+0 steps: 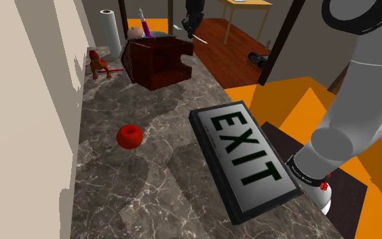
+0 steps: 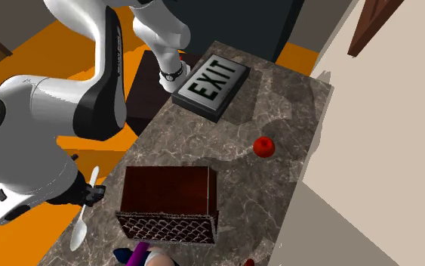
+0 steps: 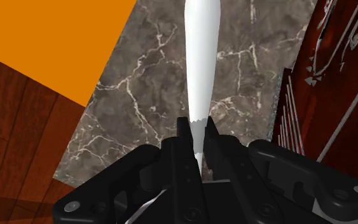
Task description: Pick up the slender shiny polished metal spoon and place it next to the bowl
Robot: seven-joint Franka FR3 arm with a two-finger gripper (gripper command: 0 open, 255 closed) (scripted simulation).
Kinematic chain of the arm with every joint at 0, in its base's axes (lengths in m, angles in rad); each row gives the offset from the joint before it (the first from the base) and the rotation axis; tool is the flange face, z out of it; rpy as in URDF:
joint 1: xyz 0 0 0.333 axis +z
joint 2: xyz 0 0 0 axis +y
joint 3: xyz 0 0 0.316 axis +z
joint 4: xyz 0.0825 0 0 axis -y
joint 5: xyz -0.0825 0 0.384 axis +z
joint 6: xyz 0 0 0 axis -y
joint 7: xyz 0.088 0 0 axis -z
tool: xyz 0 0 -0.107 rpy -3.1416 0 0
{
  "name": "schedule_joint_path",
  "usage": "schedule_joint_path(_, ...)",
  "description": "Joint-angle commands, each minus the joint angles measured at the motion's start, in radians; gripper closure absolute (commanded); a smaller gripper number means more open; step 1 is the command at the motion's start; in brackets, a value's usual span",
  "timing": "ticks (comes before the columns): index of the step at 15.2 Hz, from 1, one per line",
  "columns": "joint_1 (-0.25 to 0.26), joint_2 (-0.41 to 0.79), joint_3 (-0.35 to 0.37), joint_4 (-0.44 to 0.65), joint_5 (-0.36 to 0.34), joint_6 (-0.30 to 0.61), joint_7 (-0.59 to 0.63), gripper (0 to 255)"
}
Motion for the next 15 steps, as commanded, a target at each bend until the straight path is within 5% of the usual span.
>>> schedule_joint_path(1, -0.005, 0.075, -0.012, 0.103, -0.009, -0.028, -0.032, 255)
schedule_joint_path(3, -0.009, 0.174, -0.026, 0.255, -0.02, -0.077, -0.073, 255)
schedule_joint_path(15, -0.024, 0.17, -0.031, 0.087, -0.029, 0.084, -0.047, 255)
